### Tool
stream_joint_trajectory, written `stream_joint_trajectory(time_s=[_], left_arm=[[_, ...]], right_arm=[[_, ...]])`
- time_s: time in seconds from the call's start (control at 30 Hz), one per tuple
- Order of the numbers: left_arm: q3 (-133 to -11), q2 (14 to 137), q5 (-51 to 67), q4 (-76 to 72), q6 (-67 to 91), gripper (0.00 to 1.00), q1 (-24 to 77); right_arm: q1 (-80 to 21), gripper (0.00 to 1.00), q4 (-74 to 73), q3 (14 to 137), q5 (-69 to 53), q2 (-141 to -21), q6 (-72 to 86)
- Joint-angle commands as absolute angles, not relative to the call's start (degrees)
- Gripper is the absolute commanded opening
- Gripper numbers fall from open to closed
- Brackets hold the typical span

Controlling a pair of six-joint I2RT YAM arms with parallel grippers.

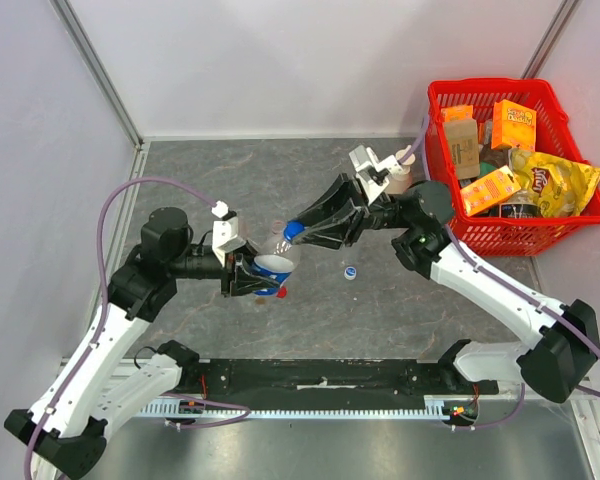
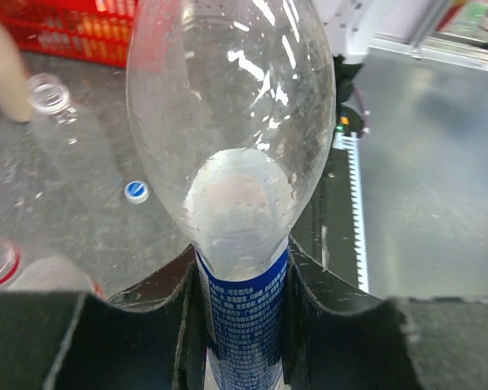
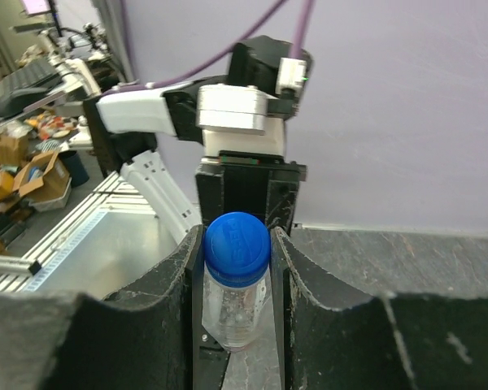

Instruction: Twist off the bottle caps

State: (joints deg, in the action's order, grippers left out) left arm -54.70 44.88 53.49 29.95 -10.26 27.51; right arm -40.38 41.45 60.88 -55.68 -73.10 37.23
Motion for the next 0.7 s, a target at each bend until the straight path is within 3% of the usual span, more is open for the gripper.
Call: stream_joint_trajectory(time_s=[0.0, 0.43, 0.67], left_arm=[[-54.32, 45.79, 68.62, 20.58, -7.66, 0.20, 27.86], [-53.79, 50.36, 82.87, 10.72, -0.61, 0.20, 27.77], [-54.05, 51.15, 84.20, 10.02, 1.41, 0.20, 27.86]], right_arm=[[-41.49, 0.00, 50.78, 59.15, -62.31, -72.42, 42.00], [-42.01, 0.00, 62.05, 58.71, -66.97, -72.78, 49.39], [-42.36, 0.00, 62.23, 58.45, -67.76, -72.07, 48.78]])
